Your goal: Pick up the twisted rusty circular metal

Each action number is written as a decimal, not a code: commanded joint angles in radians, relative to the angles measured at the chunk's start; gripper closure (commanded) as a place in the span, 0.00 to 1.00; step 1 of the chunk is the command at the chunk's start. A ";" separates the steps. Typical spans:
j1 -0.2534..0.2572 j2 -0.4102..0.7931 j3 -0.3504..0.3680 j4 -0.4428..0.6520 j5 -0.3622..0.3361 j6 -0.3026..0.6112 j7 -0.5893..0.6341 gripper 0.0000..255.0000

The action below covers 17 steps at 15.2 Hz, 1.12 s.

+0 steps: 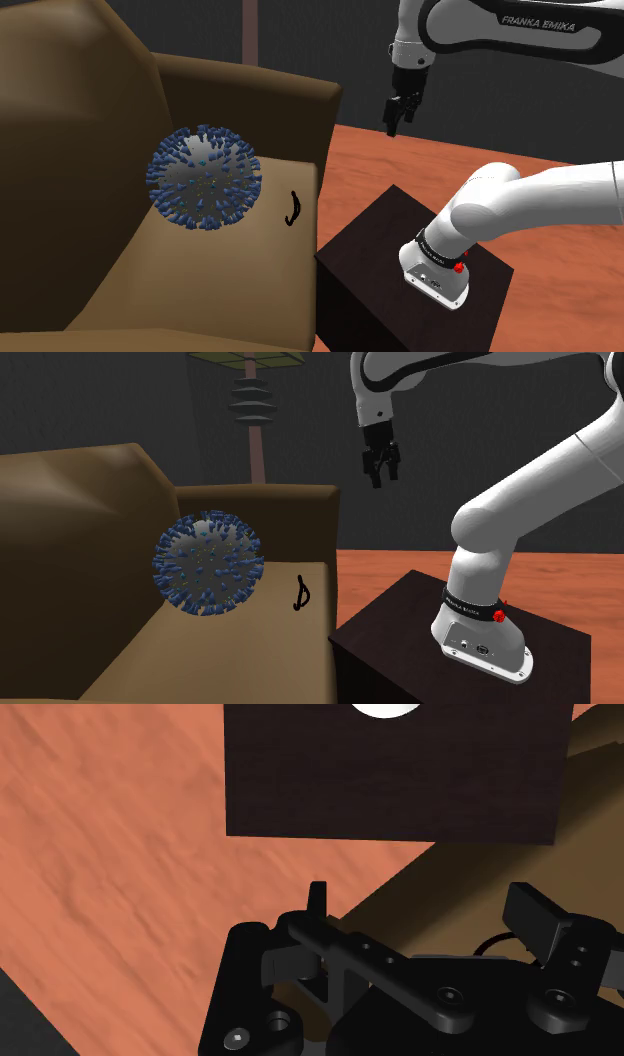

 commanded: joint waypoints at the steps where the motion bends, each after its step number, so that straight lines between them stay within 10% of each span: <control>1: 0.000 0.000 0.000 0.000 0.000 0.000 0.000 0.00; 17: -0.014 0.489 0.296 0.022 0.116 0.399 0.580 0.00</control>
